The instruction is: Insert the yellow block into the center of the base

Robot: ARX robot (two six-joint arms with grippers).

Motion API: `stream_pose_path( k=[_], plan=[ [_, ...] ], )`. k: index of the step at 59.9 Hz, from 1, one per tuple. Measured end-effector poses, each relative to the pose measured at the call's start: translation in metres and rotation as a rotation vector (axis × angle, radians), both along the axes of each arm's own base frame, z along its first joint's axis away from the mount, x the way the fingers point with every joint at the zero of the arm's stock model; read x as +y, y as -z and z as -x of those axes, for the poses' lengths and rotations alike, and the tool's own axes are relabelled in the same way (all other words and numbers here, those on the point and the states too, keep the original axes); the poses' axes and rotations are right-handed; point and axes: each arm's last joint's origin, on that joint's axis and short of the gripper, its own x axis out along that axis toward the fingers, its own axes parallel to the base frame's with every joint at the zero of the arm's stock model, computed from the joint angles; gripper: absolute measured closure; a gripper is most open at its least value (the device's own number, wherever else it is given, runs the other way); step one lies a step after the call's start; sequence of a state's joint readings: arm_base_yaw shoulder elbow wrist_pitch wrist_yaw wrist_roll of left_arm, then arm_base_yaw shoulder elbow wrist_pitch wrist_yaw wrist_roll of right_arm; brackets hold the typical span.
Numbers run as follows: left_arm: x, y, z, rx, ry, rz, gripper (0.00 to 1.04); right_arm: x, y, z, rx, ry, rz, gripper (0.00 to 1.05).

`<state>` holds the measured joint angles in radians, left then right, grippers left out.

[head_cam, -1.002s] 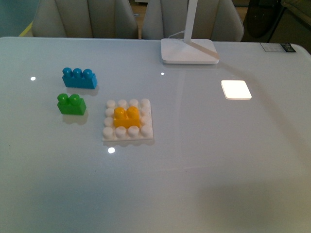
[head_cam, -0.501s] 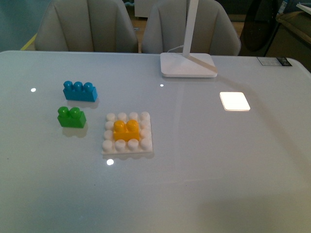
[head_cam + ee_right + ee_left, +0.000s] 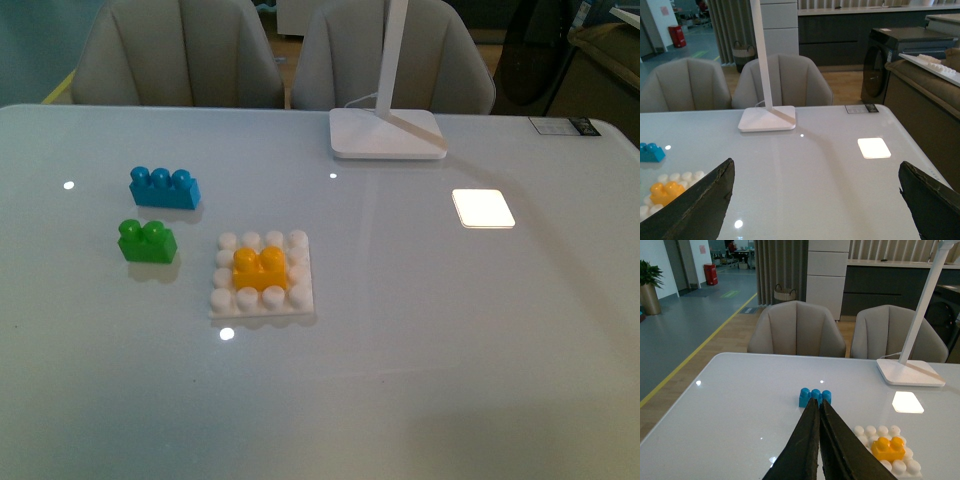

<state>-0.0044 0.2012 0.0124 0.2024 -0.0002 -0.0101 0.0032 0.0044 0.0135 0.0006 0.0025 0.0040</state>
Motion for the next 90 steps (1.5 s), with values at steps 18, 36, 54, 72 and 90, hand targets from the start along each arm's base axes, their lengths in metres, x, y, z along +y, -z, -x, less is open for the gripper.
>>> stream_pose_path(
  k=[18,36,54,72,90],
  plan=[
    [0.0,0.003,0.012,0.007,0.0,0.0,1.02,0.0,0.0,0.0,0.0,0.0,0.0,0.09],
    [0.0,0.003,0.013,0.005,0.0,0.0,1.02,0.0,0.0,0.0,0.0,0.0,0.0,0.09],
    [0.0,0.003,0.013,0.005,0.0,0.0,0.45,0.0,0.0,0.0,0.0,0.0,0.0,0.09],
    [0.0,0.003,0.013,0.005,0.0,-0.002,0.08,0.0,0.0,0.0,0.0,0.0,0.0,0.09],
    [0.0,0.003,0.013,0.005,0.0,-0.002,0.07,0.0,0.0,0.0,0.0,0.0,0.0,0.09]
  ],
)
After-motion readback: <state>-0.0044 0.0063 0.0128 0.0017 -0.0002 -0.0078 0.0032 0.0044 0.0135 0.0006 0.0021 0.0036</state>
